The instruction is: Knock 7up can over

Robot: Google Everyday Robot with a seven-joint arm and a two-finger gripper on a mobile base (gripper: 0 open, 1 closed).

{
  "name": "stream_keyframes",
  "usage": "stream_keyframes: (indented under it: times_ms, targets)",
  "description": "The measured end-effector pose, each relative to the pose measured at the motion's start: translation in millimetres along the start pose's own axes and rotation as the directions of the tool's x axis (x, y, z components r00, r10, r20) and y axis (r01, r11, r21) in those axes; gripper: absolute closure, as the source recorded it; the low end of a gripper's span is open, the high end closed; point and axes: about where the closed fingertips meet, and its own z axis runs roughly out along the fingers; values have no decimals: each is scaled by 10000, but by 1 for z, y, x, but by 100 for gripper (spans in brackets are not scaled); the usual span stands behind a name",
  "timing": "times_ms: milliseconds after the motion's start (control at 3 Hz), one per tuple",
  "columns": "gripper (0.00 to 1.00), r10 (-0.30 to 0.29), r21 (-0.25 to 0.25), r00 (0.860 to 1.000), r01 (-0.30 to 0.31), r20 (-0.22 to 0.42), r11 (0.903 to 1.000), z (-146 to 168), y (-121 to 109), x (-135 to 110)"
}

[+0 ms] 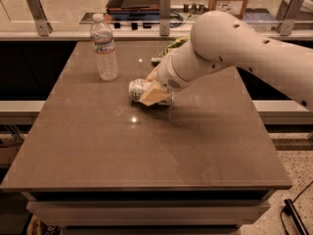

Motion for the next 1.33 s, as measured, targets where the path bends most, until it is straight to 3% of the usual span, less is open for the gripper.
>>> stream_keyframes:
  times_ms: [333,1333]
  targets:
    - [82,0,0,10000,0,0,10000,0,0,0]
    - [11,435,-204,9962,-421,749,9989,0,9,1]
